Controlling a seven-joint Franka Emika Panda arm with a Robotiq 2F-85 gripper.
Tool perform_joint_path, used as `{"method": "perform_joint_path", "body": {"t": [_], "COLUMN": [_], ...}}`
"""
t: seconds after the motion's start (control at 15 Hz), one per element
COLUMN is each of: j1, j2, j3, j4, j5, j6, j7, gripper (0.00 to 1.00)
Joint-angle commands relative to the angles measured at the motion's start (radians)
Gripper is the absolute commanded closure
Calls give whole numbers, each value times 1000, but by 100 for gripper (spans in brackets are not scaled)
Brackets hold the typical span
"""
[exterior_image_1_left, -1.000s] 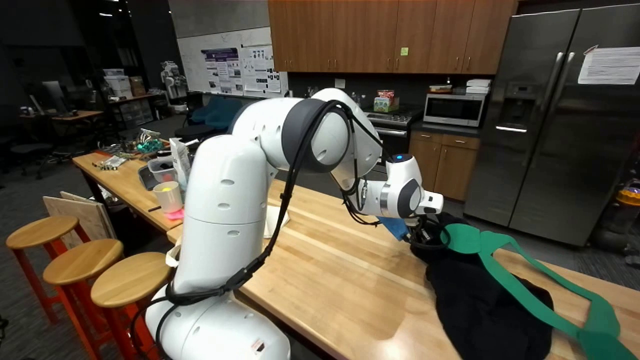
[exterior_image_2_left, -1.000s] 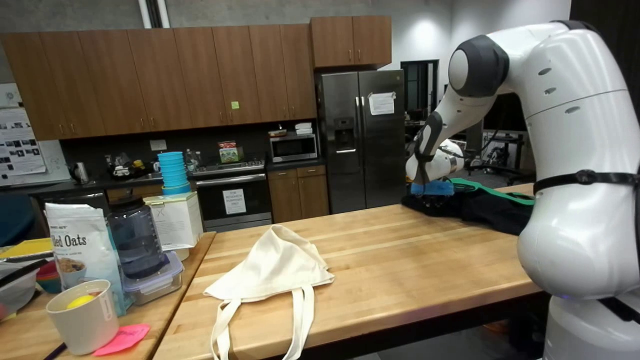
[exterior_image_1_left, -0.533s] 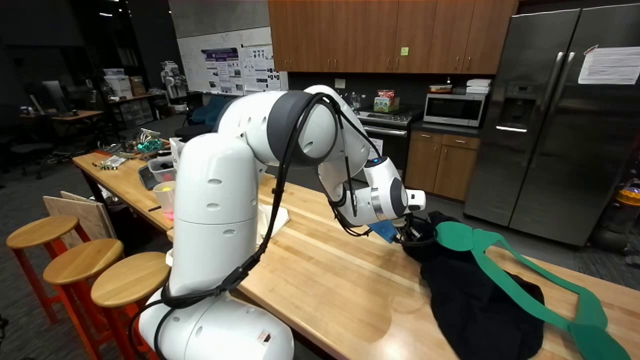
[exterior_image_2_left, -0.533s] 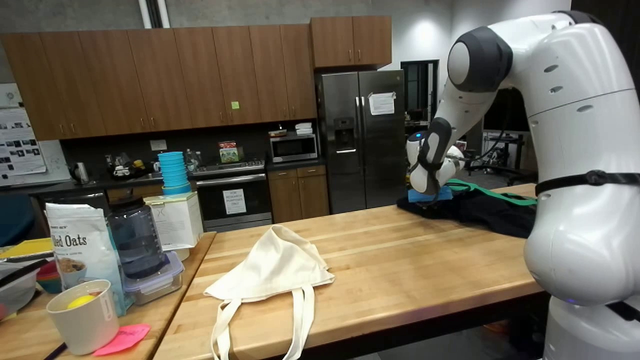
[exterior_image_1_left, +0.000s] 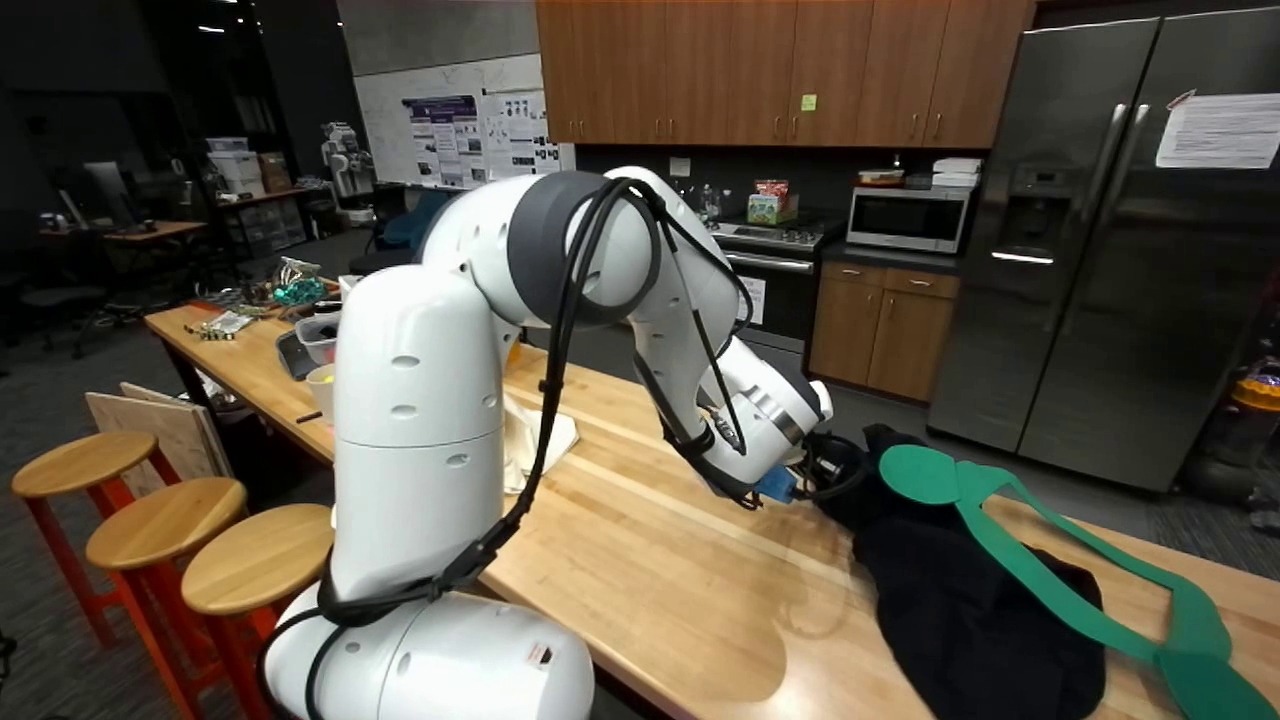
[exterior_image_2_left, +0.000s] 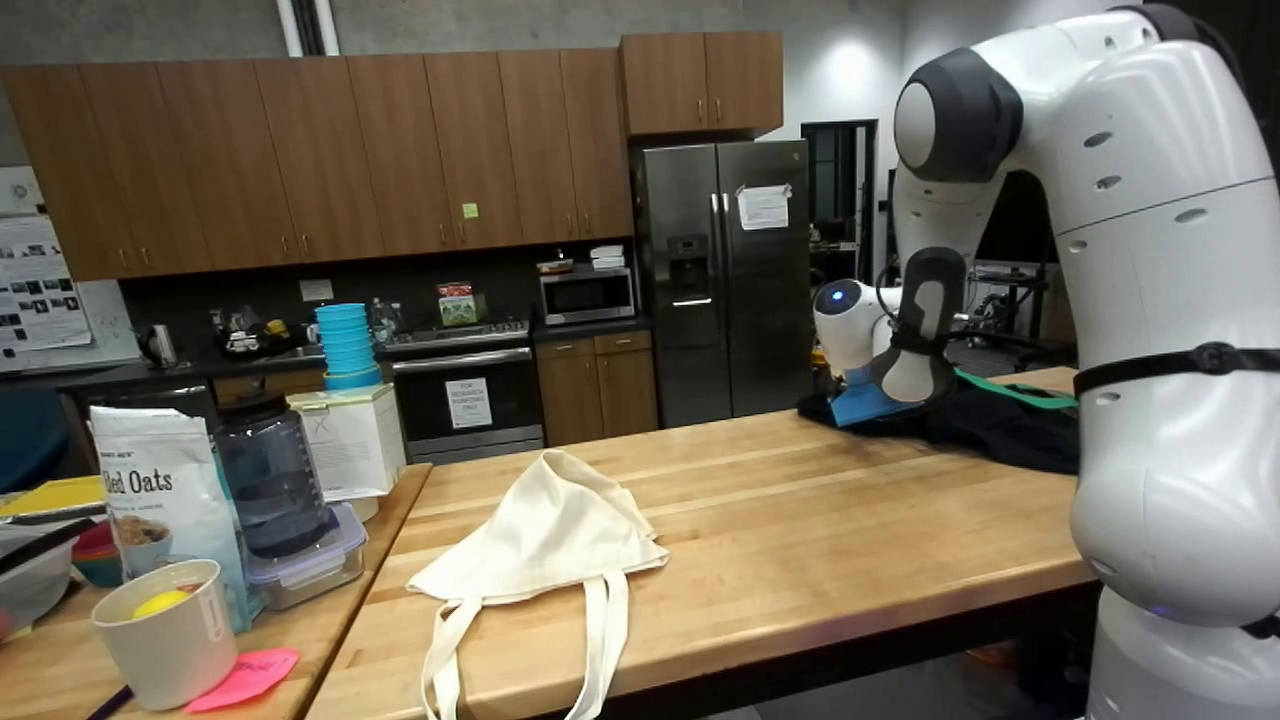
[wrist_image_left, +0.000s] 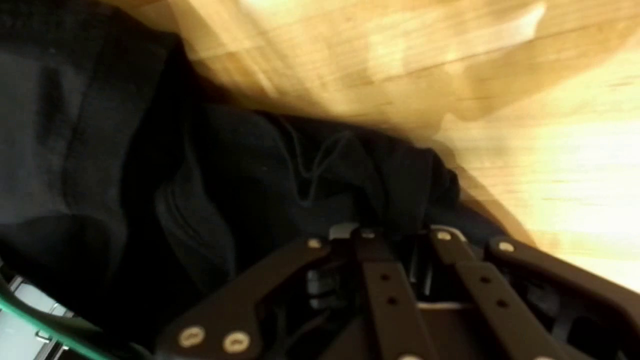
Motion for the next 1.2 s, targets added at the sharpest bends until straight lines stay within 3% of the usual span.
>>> {"method": "perform_joint_path", "body": {"t": [0.0,0.47,1.07,1.13], "j1": [67,173,322,176], "j2": [-70,-178,-335,-364], "j3": [-38,12,155,337], "j4": [-46,-121,-319,-345], "j5": [-221,-602,-929,-934], "j6": [22,-56,-366,-410], "j7": [163,447,674,683], "gripper": [96,96,96,96]}}
